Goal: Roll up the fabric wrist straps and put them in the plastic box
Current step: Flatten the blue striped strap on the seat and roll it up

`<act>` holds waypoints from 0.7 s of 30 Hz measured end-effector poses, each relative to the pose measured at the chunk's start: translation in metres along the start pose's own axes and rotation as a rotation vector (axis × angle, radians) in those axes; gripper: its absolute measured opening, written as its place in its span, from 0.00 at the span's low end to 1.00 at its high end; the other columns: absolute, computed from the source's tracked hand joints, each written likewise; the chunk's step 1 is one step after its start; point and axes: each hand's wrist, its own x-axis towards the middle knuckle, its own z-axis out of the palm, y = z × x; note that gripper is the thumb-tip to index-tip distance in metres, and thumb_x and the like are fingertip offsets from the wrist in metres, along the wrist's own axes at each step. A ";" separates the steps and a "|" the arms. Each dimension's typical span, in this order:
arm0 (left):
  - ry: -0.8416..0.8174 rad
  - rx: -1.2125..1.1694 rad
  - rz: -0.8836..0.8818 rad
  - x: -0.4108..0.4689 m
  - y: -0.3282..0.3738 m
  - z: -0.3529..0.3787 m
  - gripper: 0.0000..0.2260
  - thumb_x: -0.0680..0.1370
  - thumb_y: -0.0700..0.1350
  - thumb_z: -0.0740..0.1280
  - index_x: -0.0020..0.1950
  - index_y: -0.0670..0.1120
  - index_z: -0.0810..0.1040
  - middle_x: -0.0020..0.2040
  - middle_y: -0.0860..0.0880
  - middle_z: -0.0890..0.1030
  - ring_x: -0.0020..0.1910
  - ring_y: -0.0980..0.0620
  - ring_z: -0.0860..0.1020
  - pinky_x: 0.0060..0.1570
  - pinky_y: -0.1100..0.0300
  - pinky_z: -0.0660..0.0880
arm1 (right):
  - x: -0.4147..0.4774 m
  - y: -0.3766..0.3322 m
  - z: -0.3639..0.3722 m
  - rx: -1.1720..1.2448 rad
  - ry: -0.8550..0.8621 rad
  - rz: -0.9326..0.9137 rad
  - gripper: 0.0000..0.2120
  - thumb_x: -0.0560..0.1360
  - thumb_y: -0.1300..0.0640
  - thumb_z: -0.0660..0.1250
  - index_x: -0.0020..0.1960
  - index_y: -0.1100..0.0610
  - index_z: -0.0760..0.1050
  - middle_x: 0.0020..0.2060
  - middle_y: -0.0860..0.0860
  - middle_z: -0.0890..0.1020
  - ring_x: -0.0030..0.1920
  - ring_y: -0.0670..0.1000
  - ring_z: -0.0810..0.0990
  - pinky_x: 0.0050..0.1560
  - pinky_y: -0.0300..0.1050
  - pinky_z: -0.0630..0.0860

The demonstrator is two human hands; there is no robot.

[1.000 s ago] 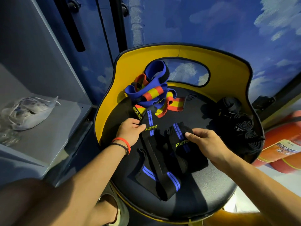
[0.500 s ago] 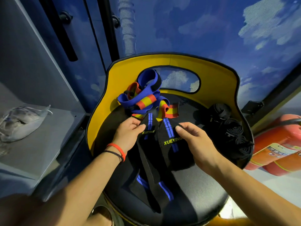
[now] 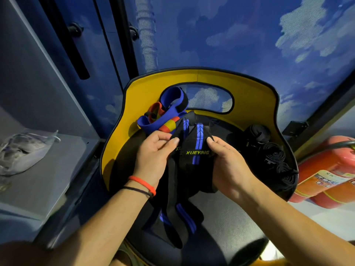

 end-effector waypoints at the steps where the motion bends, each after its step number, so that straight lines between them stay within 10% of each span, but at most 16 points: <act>1: 0.004 -0.015 -0.001 -0.001 -0.001 0.001 0.07 0.72 0.47 0.74 0.46 0.46 0.79 0.46 0.41 0.86 0.50 0.40 0.84 0.56 0.42 0.80 | 0.000 0.000 0.002 0.014 0.004 0.002 0.19 0.83 0.58 0.61 0.68 0.70 0.72 0.63 0.70 0.78 0.67 0.69 0.76 0.72 0.68 0.68; 11: -0.016 -0.116 -0.034 -0.010 0.002 0.013 0.05 0.79 0.36 0.69 0.47 0.46 0.80 0.46 0.44 0.86 0.50 0.47 0.84 0.55 0.50 0.78 | -0.001 -0.003 0.010 0.030 0.066 -0.019 0.16 0.83 0.56 0.62 0.65 0.65 0.76 0.61 0.66 0.81 0.63 0.65 0.80 0.69 0.65 0.72; 16: -0.043 -0.144 -0.018 -0.013 0.013 0.021 0.07 0.78 0.49 0.71 0.52 0.47 0.82 0.53 0.42 0.85 0.59 0.44 0.82 0.64 0.44 0.76 | 0.001 -0.008 0.015 0.056 0.132 -0.078 0.09 0.82 0.60 0.65 0.60 0.63 0.77 0.53 0.65 0.83 0.52 0.60 0.82 0.62 0.60 0.78; 21: 0.029 0.013 0.064 -0.016 0.031 0.030 0.07 0.76 0.43 0.74 0.50 0.43 0.79 0.44 0.47 0.87 0.46 0.52 0.86 0.52 0.53 0.82 | 0.002 -0.009 0.021 0.056 0.145 -0.167 0.08 0.81 0.63 0.66 0.60 0.60 0.76 0.55 0.65 0.82 0.51 0.59 0.83 0.56 0.58 0.81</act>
